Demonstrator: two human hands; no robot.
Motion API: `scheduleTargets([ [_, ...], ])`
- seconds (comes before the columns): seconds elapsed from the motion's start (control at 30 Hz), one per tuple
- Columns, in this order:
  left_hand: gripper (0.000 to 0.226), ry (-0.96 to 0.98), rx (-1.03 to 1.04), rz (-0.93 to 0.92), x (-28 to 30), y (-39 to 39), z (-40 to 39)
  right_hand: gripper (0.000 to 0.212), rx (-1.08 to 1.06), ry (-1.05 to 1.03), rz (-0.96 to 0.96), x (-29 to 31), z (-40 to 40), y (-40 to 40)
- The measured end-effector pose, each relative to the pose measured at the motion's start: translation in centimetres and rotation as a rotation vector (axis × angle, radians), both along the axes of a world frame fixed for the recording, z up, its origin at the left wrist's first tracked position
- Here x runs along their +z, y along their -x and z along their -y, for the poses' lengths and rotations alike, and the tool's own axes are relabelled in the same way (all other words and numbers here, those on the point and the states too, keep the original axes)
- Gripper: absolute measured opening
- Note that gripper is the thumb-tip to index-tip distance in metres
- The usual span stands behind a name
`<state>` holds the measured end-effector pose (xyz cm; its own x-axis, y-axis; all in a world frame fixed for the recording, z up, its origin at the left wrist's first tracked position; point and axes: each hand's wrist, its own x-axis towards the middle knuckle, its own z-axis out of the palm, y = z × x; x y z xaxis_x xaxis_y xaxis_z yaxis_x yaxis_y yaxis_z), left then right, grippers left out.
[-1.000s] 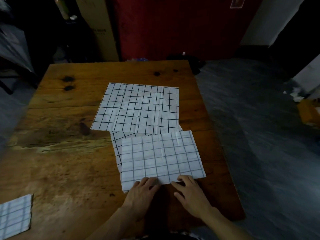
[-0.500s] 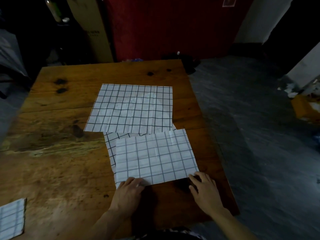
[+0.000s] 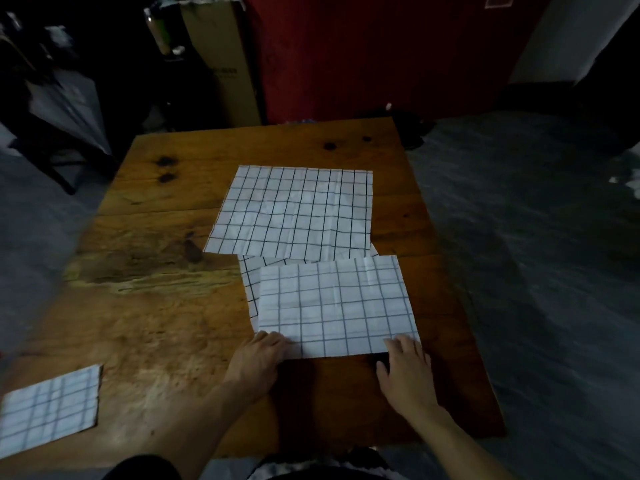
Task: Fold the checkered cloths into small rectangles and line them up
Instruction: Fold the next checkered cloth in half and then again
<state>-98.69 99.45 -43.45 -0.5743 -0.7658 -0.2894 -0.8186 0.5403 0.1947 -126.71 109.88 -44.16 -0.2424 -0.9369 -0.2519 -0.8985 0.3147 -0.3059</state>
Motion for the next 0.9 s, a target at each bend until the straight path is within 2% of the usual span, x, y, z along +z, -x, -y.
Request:
scheduleTargets([
  [0.17, 0.046, 0.032, -0.044, -0.011, -0.1, -1.4, 0.9, 0.049, 0.108, -0.068, 0.072, 0.2, 0.2, -5.3],
  [0.3, 0.035, 0.064, -0.104, -0.009, 0.1, -1.8, 1.7, 0.048, 0.026, -0.064, 0.054, 0.2, 0.5, -7.0],
  [0.4, 0.039, 0.084, -0.158, -0.002, -0.5, -2.2, 2.2, 0.048, -0.006, -0.088, 0.052, 0.3, 0.7, -7.3],
  [0.5, 0.046, 0.117, -0.200, -0.004, -0.9, -2.5, 2.8, 0.055, -0.018, -0.157, 0.038, 0.5, 0.8, -7.6],
  [0.63, 0.034, 0.116, -0.196, 0.008, -0.6, -3.0, 3.0, 0.065, -0.029, -0.234, 0.046, 1.2, 0.4, -8.3],
  [0.9, 0.021, 0.125, -0.168, -0.136, 1.9, -2.4, 1.5, 0.055, -0.017, 0.052, 0.098, 2.7, -0.4, -10.6],
])
